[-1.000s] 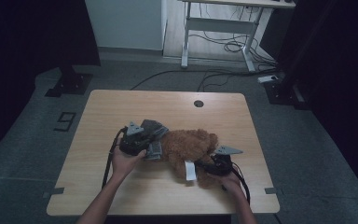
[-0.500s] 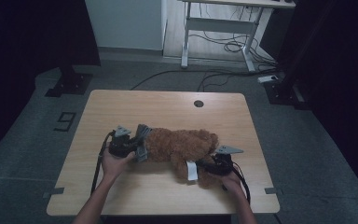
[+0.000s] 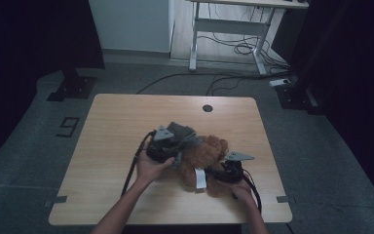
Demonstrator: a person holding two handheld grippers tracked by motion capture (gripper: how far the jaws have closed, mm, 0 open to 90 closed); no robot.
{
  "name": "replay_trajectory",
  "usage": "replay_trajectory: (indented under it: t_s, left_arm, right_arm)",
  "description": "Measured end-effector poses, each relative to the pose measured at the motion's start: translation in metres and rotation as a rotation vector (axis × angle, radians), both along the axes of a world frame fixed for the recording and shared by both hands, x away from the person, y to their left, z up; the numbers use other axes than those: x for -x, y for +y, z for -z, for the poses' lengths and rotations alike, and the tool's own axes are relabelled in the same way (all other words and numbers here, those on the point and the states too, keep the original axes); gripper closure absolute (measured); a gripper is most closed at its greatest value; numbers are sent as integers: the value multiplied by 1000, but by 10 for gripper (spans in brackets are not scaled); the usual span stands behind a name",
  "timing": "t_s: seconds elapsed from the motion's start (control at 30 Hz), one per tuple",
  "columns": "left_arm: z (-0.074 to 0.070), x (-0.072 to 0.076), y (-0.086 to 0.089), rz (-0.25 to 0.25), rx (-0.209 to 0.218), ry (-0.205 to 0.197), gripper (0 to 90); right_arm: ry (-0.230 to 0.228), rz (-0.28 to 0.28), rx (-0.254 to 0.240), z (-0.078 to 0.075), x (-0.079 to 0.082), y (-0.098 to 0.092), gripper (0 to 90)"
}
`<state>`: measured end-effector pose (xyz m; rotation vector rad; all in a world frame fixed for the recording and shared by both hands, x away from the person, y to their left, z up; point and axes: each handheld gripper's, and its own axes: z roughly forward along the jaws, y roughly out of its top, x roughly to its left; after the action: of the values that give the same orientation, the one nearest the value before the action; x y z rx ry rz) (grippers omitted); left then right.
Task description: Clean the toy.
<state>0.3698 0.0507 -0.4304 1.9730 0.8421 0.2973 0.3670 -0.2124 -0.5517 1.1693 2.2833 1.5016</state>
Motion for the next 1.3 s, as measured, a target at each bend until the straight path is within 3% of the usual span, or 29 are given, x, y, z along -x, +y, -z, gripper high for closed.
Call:
replay_trajectory:
  t_s: [0.13,0.23,0.3,0.37,0.57,0.77,0.87,1.0,1.3]
  left_arm:
    - [6,0,-43,87,-34,23,771]
    - [16,2,-64,111,-79,34,771]
    - [24,2,-69,109,-104,37,771]
    - [27,1,-68,105,-98,45,771]
    - [23,-3,-45,76,-83,65,773]
    - [15,-14,3,-53,-68,49,775]
    - [11,-16,26,-83,-38,54,776]
    - [3,-18,49,-139,-52,28,775]
    - [15,-21,80,-196,-34,49,774]
  right_arm:
    - [-1,-5,2,0,0,0,540]
    - [-1,-6,3,0,0,-1,540]
    - [-1,-6,7,0,0,-1,540]
    - [3,-4,12,0,0,-1,540]
    - [1,-5,5,0,0,0,540]
    - [1,-8,0,0,0,-1,540]
    - [1,-11,-4,0,0,-1,540]
    - [3,-12,-2,0,0,-1,540]
    - [5,-13,-4,0,0,-1,540]
